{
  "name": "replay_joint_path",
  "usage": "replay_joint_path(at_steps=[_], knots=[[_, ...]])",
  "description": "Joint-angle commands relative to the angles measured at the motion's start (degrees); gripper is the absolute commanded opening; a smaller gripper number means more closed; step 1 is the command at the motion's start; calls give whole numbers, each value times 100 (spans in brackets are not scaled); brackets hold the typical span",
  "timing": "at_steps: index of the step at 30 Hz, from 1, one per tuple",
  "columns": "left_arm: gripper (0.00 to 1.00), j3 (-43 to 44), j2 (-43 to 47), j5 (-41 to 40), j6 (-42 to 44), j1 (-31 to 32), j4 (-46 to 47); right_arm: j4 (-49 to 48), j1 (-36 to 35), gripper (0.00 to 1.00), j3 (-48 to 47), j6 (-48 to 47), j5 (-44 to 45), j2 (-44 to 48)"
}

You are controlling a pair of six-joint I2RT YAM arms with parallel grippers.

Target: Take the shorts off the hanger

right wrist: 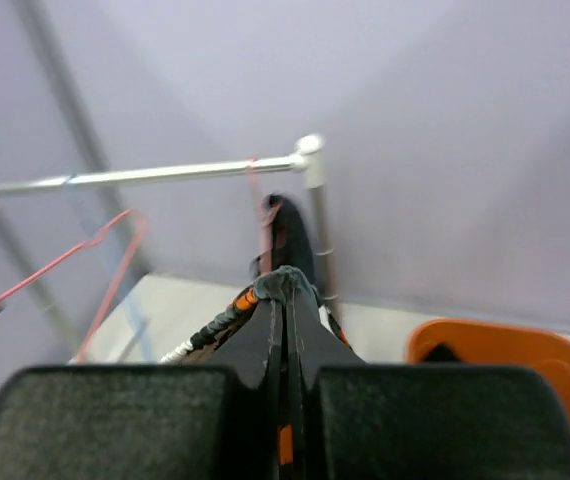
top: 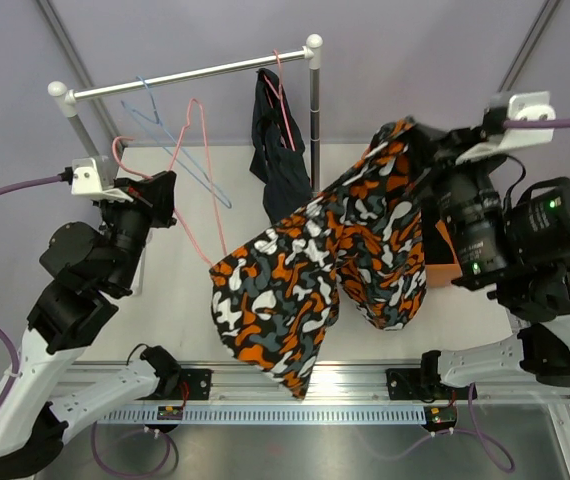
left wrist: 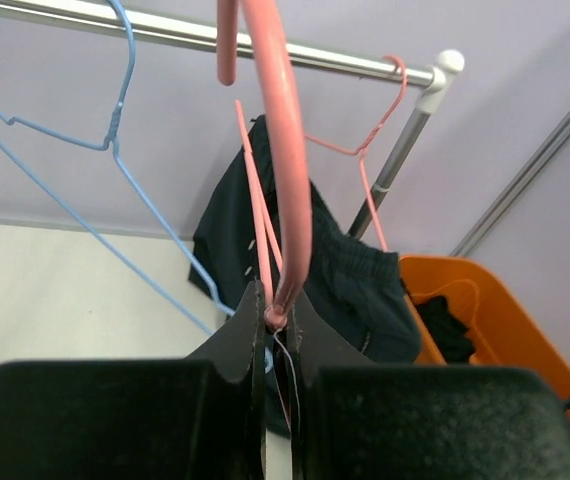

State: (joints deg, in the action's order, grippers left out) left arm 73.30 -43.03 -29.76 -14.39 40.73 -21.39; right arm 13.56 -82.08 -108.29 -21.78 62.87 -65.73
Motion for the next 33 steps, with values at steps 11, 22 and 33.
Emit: replay_joint_path(at_steps=[11, 22, 33], knots=[[0, -456, 189, 559, 490, -4, -779, 1674, 3883, 0, -4224, 32, -196, -2214], [0, -826, 251, 664, 569, -4, -806, 4339, 7880, 0, -4025, 4538, -4986, -2531], [0, -949, 233, 655, 560, -4, -753, 3918, 9237, 0, -2987, 5202, -6787, -2901]])
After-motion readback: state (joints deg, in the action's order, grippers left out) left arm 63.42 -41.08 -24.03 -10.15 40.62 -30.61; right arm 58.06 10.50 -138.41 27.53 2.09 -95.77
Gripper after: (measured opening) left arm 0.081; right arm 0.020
